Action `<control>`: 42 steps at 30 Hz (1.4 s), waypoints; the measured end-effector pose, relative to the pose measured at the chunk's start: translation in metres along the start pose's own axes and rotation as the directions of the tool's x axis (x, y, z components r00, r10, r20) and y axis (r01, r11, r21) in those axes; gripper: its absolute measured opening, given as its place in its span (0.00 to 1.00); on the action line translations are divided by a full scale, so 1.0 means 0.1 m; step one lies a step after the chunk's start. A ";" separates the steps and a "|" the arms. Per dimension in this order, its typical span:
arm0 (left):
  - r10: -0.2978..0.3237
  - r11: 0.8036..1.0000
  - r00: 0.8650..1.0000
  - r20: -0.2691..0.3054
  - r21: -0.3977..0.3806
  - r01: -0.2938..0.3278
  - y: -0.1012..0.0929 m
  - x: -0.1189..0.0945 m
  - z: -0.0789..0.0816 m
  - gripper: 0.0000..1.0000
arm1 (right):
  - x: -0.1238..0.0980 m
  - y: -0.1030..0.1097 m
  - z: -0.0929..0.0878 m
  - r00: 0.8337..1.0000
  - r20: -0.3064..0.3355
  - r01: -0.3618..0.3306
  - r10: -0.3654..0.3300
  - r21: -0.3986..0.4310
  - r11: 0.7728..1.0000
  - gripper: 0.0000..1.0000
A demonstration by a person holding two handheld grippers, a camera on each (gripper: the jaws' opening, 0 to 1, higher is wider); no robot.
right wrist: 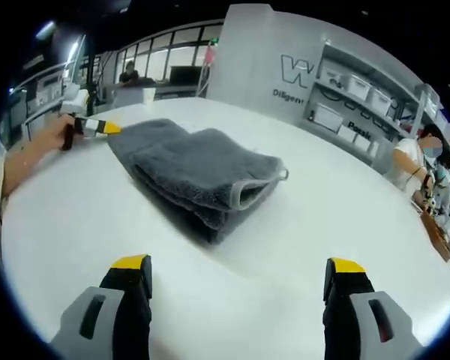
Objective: Open the folded towel by lifting each exposed corner and separating the folded layers until the towel lies flat within the target outline without major curled edges
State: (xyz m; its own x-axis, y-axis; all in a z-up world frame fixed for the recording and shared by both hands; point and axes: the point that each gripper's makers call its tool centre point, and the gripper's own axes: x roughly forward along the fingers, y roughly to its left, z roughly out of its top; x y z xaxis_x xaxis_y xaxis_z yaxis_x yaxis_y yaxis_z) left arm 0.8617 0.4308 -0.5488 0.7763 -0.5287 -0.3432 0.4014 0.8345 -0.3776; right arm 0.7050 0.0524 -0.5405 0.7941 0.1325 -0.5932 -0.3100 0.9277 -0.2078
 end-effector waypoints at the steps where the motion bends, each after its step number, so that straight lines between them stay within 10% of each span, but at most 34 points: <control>1: 0.001 1.000 1.000 0.000 0.000 -0.001 0.01 -0.01 0.00 0.03 | 0.00 0.00 0.00 1.000 0.000 -0.001 0.001 -0.001 1.000 0.95; 25: 0.028 1.000 0.999 0.018 -0.012 -0.028 0.27 -0.44 -0.06 0.03 | 0.23 0.39 0.07 0.988 0.019 -0.154 0.154 0.033 0.987 0.96; 34: 0.014 1.000 1.000 0.017 -0.027 -0.013 0.24 -0.48 -0.10 0.03 | 0.16 0.71 0.50 0.937 0.216 -0.289 0.275 0.035 0.957 0.82; 42: 0.008 1.000 1.000 0.014 -0.020 -0.008 0.23 -0.49 -0.10 0.03 | 0.20 0.58 0.70 0.907 0.360 -0.320 0.219 0.250 0.914 0.64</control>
State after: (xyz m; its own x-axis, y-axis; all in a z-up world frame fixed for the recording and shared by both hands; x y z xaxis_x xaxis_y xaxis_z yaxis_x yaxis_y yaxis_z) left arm 0.8284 0.4746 -0.5492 0.7862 -0.5197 -0.3344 0.3856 0.8354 -0.3917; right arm 0.7396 0.1332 -0.5101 0.8404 0.4490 -0.3034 -0.4067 0.8926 0.1944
